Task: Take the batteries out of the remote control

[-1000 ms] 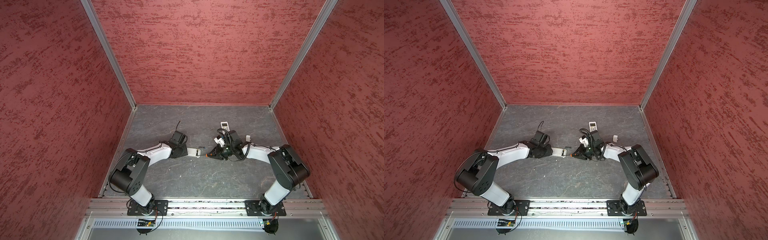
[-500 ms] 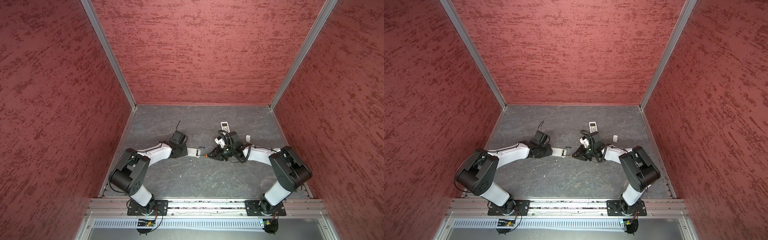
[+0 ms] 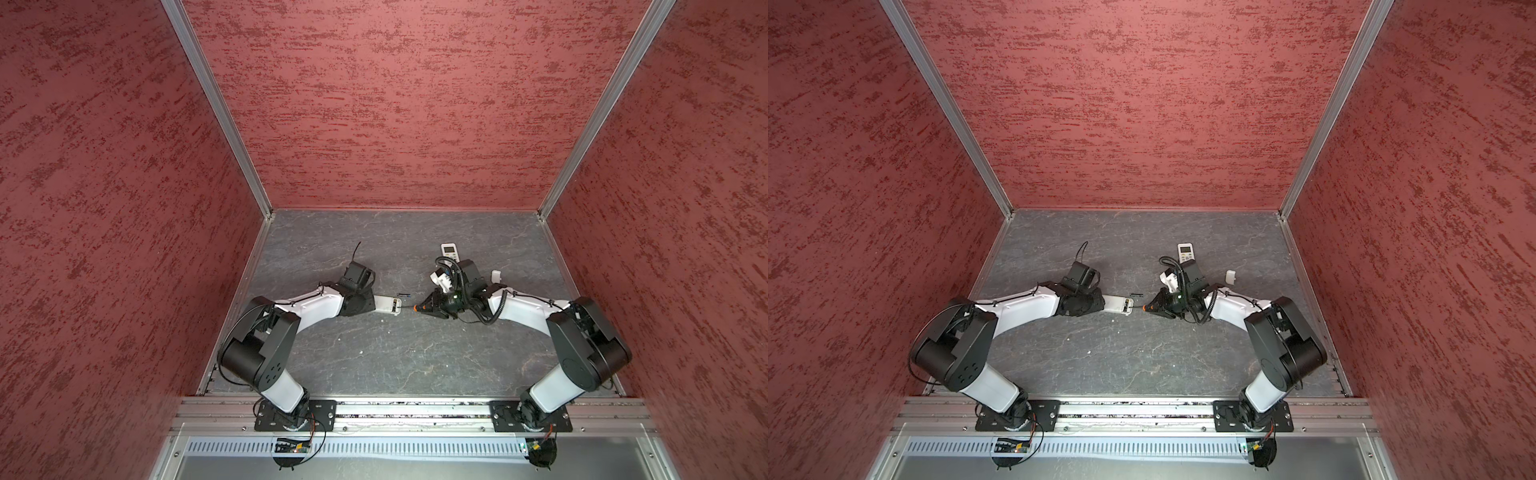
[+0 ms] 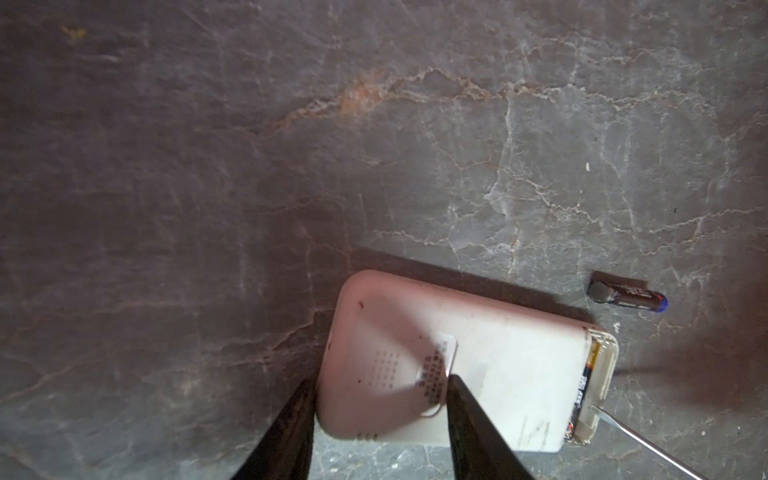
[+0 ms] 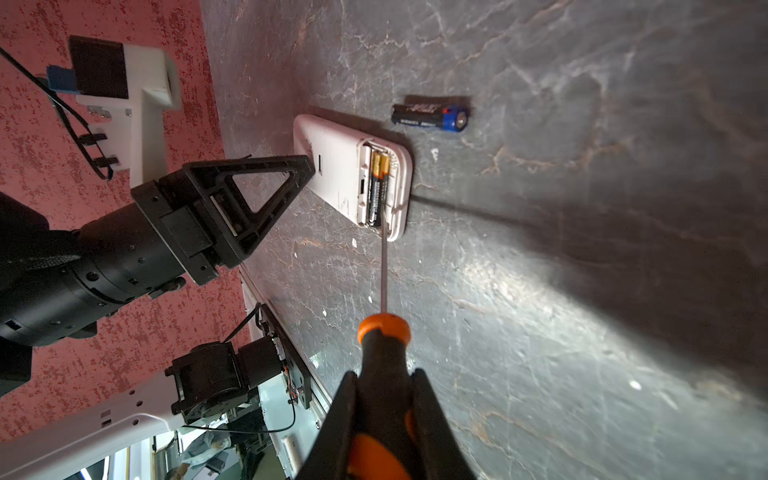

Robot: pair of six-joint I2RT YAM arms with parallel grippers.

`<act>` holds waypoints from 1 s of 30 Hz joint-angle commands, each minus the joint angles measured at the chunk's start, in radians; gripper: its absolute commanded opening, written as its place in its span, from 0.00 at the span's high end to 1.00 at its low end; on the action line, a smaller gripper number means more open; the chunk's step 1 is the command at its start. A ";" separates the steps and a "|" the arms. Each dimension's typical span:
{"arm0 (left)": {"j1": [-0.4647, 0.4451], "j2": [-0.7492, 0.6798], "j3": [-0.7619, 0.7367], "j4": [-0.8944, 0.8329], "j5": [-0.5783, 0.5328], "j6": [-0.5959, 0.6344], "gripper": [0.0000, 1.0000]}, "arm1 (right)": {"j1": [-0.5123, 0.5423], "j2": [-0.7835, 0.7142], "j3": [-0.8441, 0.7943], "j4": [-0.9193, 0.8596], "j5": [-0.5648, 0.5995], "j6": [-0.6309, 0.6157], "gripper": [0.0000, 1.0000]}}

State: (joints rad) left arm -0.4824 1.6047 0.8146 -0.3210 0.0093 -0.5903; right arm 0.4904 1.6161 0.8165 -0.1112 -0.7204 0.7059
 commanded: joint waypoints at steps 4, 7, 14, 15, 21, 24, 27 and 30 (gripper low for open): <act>-0.026 0.054 -0.023 -0.030 0.035 0.015 0.51 | 0.005 0.010 0.020 0.024 0.002 -0.009 1.00; -0.027 0.058 -0.022 -0.029 0.037 0.012 0.51 | 0.005 0.017 0.020 0.027 -0.001 -0.008 1.00; -0.028 0.057 -0.022 -0.027 0.038 0.014 0.51 | 0.007 0.033 0.026 0.032 -0.010 0.000 1.00; -0.029 0.057 -0.020 -0.027 0.038 0.012 0.51 | 0.007 0.035 0.029 0.029 -0.009 0.000 1.00; -0.033 0.060 -0.020 -0.023 0.041 0.009 0.51 | 0.010 0.050 0.035 0.040 -0.013 0.010 1.00; -0.034 0.062 -0.020 -0.021 0.044 0.009 0.51 | 0.011 0.064 0.034 0.070 -0.020 0.025 1.00; -0.038 0.066 -0.021 -0.021 0.044 0.007 0.51 | 0.016 0.074 0.027 0.104 -0.027 0.045 1.00; -0.041 0.071 -0.022 -0.018 0.046 0.002 0.51 | 0.019 0.082 0.018 0.131 -0.030 0.060 1.00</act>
State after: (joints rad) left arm -0.4881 1.6062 0.8150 -0.3206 0.0013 -0.5907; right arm 0.4980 1.6756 0.8249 -0.0490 -0.7422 0.7422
